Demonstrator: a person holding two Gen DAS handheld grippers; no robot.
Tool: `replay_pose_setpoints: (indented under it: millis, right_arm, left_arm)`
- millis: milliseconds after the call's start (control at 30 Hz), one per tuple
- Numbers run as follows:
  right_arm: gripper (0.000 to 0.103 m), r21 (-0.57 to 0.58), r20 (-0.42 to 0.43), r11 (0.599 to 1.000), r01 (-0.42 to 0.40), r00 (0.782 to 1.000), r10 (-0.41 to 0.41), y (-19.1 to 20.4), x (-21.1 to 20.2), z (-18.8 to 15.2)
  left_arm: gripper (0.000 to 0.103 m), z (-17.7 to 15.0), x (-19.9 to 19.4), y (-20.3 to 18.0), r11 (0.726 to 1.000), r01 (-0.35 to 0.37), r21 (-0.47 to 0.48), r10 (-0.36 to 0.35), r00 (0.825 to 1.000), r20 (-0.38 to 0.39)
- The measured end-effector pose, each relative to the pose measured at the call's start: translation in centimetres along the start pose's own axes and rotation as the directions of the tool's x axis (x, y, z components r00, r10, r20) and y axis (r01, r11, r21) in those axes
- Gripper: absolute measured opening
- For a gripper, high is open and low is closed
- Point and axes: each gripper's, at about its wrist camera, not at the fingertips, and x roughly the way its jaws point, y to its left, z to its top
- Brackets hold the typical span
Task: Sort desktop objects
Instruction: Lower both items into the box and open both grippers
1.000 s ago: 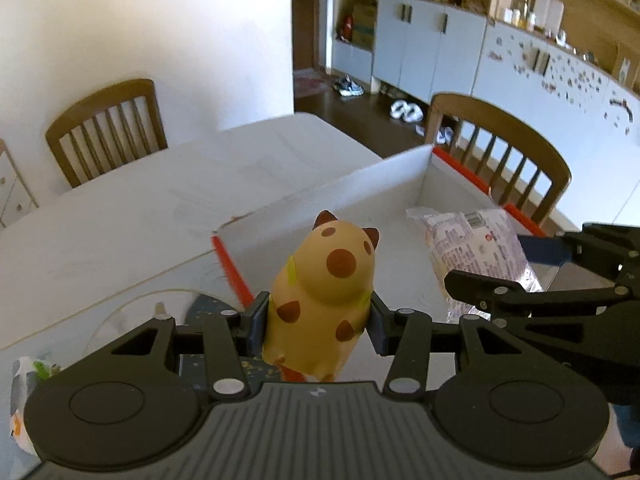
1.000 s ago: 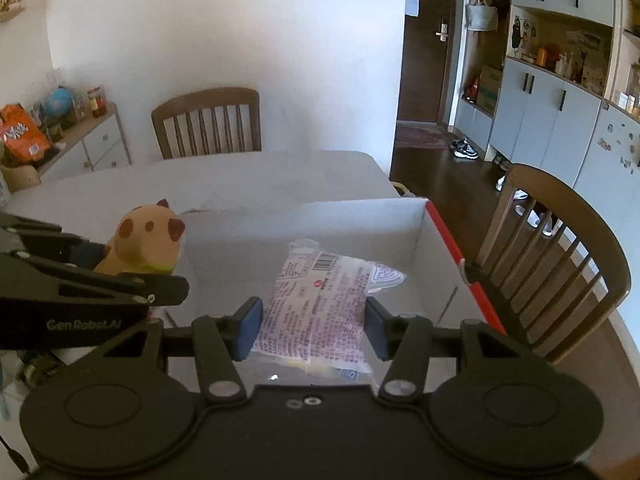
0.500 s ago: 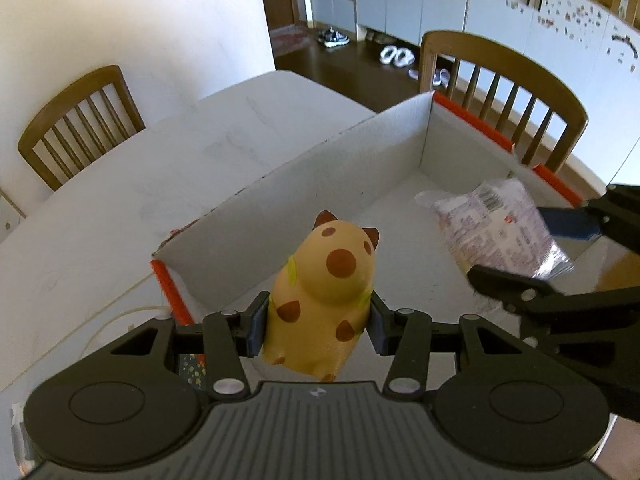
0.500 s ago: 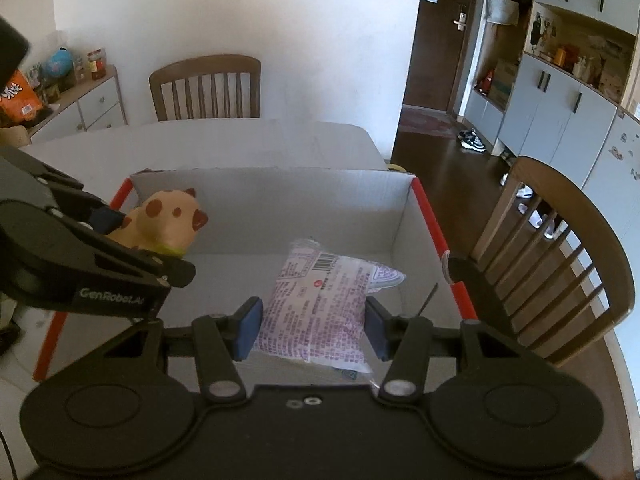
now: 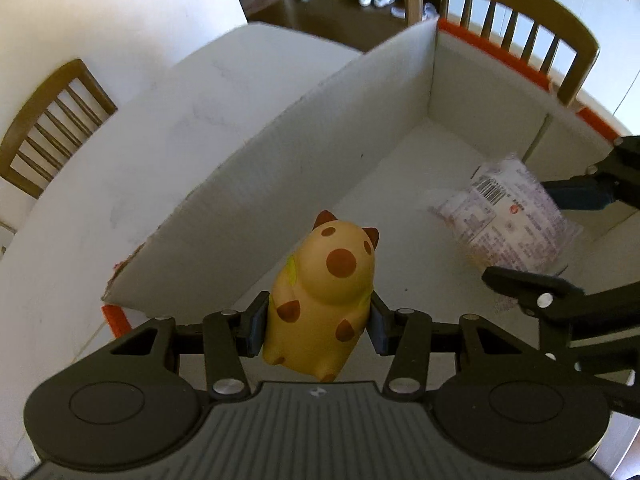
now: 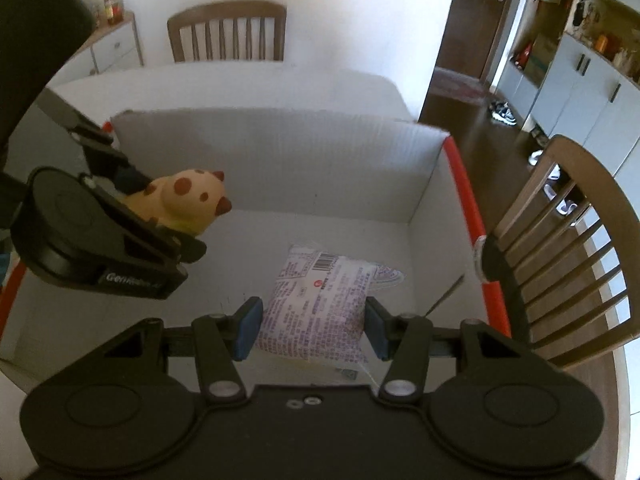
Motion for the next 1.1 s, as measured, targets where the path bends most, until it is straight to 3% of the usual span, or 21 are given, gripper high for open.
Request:
replay_pose_setpoints:
  millis: [400,867,1000,1100]
  right_arm:
    - [0.054,-0.031,-0.071,0.999,-0.029,0.997,0.026,0.3,1.5,-0.2]
    - [0.055,-0.067,-0.114,0.997,-0.025,0.993,0.017,0.2,2.2,1.1]
    - [0.068,-0.07,-0.106,0.997,-0.029,0.994,0.022,0.2,2.1,1.1]
    - [0.071,-0.081,-0.094,0.996,-0.033,0.995,0.025,0.2,1.6,1.2]
  left_arm:
    - [0.048,-0.3,3.3,0.4,0.999,0.015,0.033,-0.01,0.99,-0.14]
    - [0.049,-1.4,3.8,0.7,0.999,0.032,0.037,-0.024,0.982,-0.19]
    - [0.057,-2.0,3.6,0.6,0.999,0.027,0.047,-0.018,0.982,-0.189]
    - [0.062,-2.6,3.2,0.7,0.999,0.026,0.041,-0.019,0.984,-0.176]
